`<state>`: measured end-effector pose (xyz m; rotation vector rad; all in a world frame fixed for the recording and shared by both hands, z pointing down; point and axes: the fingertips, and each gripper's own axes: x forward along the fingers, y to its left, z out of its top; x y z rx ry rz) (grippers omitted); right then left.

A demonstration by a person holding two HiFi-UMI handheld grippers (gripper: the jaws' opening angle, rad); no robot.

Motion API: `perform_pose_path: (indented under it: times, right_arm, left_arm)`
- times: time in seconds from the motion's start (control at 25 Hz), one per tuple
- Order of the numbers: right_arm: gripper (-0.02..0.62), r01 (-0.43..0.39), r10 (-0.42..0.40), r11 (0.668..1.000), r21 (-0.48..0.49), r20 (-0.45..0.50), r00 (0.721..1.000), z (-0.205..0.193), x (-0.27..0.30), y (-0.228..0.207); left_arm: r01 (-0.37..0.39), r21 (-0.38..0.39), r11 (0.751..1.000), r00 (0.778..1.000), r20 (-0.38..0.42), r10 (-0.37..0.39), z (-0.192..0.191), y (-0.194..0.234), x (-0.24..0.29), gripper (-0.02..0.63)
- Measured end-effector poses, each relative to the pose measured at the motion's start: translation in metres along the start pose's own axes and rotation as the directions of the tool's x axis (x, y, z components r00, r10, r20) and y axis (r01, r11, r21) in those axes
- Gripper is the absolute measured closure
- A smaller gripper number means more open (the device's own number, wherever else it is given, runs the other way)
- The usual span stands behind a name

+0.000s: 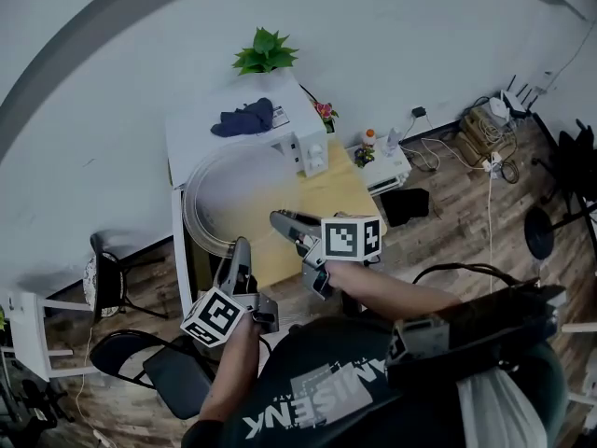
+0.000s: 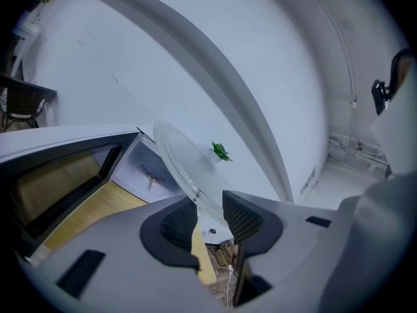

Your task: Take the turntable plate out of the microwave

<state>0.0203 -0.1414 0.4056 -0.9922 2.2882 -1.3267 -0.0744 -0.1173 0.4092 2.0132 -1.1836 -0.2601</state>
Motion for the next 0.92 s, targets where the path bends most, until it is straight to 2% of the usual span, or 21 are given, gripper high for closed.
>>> perform_pose_path:
  times: [0.48, 0.92]
  right_arm:
    - [0.492, 0.021, -0.020, 0.999, -0.038, 0.022, 1.000, -0.008, 0.002, 0.011]
    - [0.491, 0.035, -0.034, 0.999, -0.041, 0.030, 0.999, -0.010, 0.001, 0.009]
  left_arm:
    - [0.036, 0.038, 0.999, 0.999, -0.011, -0.036, 0.011, 0.003, -0.010, 0.482]
    - [0.057, 0.040, 0.998, 0.998, -0.034, -0.055, 0.009, 0.001, -0.008, 0.482]
